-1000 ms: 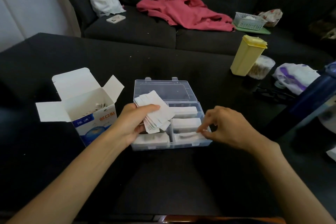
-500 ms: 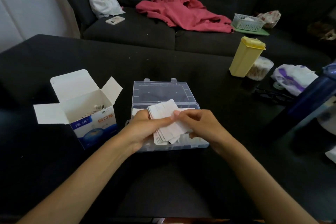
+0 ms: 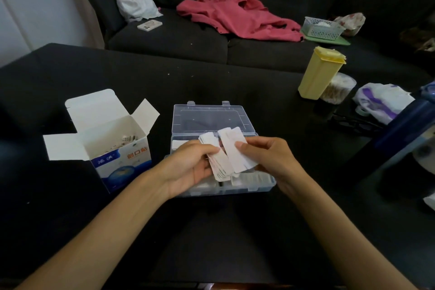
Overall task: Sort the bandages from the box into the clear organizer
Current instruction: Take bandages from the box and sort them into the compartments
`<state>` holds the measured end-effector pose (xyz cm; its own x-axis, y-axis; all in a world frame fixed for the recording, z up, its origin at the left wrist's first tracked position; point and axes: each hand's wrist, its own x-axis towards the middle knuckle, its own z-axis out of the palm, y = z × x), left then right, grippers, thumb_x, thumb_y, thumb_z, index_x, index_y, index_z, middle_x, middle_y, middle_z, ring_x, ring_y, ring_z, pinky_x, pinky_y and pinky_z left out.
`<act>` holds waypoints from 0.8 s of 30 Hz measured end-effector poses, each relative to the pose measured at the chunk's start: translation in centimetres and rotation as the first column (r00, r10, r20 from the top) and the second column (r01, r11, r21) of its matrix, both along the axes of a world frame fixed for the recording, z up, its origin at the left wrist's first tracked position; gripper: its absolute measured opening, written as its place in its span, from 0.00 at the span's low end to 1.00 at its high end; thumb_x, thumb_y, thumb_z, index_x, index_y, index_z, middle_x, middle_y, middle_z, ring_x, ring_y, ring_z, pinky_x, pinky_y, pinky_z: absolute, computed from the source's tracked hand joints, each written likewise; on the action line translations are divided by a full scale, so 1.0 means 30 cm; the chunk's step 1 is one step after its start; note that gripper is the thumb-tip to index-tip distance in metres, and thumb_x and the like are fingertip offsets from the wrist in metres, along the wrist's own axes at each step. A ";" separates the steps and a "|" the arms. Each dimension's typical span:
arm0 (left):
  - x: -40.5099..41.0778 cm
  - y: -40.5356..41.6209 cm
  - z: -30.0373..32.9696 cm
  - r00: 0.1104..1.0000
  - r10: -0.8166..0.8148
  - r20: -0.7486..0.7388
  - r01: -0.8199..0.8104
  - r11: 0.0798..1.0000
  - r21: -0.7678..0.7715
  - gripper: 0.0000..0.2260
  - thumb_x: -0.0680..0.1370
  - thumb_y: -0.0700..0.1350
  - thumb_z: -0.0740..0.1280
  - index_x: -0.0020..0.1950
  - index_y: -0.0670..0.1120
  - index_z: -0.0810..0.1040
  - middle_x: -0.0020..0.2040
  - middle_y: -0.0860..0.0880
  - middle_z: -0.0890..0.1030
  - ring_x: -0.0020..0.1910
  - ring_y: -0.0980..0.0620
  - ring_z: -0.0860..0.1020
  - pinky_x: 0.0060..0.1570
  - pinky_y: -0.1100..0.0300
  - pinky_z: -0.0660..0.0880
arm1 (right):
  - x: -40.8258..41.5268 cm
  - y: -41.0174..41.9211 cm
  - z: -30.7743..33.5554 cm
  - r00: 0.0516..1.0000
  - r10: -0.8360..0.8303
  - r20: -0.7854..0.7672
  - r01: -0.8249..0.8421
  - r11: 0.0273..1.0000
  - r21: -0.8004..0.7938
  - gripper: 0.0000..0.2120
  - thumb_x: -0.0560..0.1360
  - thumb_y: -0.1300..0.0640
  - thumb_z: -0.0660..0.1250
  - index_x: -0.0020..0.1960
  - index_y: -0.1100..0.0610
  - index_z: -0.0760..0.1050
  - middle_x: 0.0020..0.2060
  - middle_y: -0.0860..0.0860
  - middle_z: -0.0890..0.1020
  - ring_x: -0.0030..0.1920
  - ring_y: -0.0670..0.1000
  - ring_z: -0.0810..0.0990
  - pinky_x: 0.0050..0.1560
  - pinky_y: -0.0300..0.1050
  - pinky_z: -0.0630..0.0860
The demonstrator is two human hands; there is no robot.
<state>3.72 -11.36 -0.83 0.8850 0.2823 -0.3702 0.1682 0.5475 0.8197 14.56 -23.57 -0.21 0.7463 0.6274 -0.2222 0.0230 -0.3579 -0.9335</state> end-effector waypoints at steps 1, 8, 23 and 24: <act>0.000 0.001 -0.001 1.000 0.006 -0.005 -0.006 0.999 0.035 0.09 0.80 0.34 0.58 0.53 0.44 0.76 0.49 0.44 0.84 0.49 0.48 0.82 0.47 0.56 0.80 | 0.000 -0.002 -0.001 1.000 0.013 -0.022 -0.013 1.000 0.002 0.09 0.73 0.55 0.69 0.53 0.54 0.79 0.44 0.49 0.82 0.43 0.46 0.82 0.38 0.39 0.80; -0.006 -0.012 -0.034 0.990 0.140 -0.016 -0.131 0.955 0.267 0.07 0.74 0.37 0.69 0.47 0.50 0.79 0.43 0.50 0.84 0.42 0.54 0.83 0.37 0.61 0.81 | -0.004 0.003 -0.011 0.995 0.095 0.012 -0.094 0.993 -0.065 0.06 0.74 0.53 0.69 0.50 0.52 0.78 0.38 0.44 0.79 0.38 0.45 0.78 0.33 0.33 0.74; 0.030 -0.007 -0.003 0.969 0.246 -0.012 -0.237 0.945 0.226 0.04 0.78 0.45 0.66 0.48 0.50 0.80 0.43 0.52 0.85 0.42 0.55 0.83 0.36 0.60 0.80 | 0.047 0.037 -0.001 0.996 -0.079 -0.033 0.082 0.992 0.100 0.12 0.71 0.58 0.71 0.54 0.54 0.78 0.46 0.49 0.82 0.46 0.47 0.82 0.39 0.38 0.79; 0.030 0.004 0.005 0.969 0.248 -0.012 -0.240 0.946 0.216 0.05 0.78 0.44 0.65 0.50 0.49 0.80 0.44 0.52 0.85 0.42 0.56 0.83 0.35 0.61 0.80 | 0.064 0.035 0.007 0.991 -0.117 -0.062 0.124 0.985 0.118 0.12 0.71 0.58 0.71 0.54 0.53 0.78 0.46 0.49 0.82 0.46 0.47 0.82 0.41 0.39 0.79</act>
